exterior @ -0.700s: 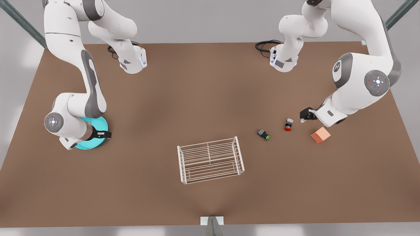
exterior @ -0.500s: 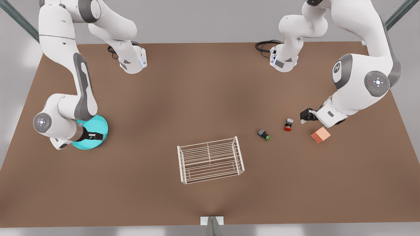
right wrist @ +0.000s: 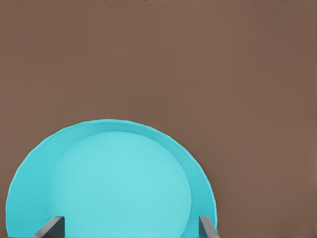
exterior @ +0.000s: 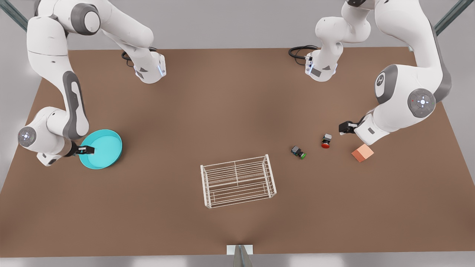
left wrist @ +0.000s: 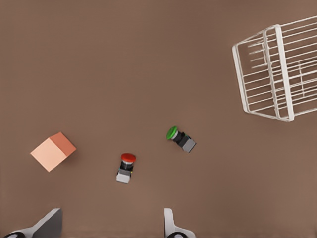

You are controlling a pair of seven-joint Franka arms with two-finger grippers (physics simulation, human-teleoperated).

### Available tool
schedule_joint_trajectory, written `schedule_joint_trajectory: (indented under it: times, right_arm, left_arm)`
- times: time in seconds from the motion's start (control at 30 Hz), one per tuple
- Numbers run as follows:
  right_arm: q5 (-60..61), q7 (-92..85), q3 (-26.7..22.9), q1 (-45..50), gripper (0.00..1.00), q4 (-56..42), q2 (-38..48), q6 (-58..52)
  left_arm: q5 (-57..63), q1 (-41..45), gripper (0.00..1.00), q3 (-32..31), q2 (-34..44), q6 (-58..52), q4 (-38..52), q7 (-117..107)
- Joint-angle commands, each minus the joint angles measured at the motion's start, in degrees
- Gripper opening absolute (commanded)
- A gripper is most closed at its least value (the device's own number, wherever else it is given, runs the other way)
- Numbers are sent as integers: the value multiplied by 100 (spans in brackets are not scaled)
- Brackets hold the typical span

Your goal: Place the plate on the shelf with right arm and place the red button switch in the plate with left arm

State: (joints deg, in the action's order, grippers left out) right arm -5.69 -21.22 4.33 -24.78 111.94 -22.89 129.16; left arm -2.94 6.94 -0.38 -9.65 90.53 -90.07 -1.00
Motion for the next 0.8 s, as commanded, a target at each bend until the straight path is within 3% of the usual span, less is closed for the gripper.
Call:
schedule_joint_trajectory:
  times: [0.0, 0.07, 0.13, 0.33, 0.5, 0.7, 0.77]
  right_arm:
    - [-258, -2203, 576, -622, 100, 38, -66, 848]
    - [-486, -2194, 1219, -1327, 100, -5, -241, 900]
    - [-486, -2194, 1307, -1363, 100, -164, -339, 935]
    - [-477, -2335, 1325, -1688, 100, -287, -690, 865]
    - [-425, -2317, 1325, -1907, 100, -287, -901, 839]
    - [129, -2185, 1343, -1925, 100, -287, -989, 259]
    - [129, -2176, 1343, -1934, 94, -296, -1024, 206]
  left_arm:
    - [4, 18, 100, -15, 7, -71, -64, -268]
    - [4, 44, 100, -32, 16, -71, -90, -357]
    - [-5, 45, 100, -24, 25, -80, -143, -462]
    - [189, 194, 100, -683, 104, -203, -108, -2343]
    - [435, 9, 100, -630, 16, -501, -160, -955]
    - [593, 18, 100, -560, -37, -493, -11, -963]
    - [655, 9, 100, -534, -11, -493, -11, -963]
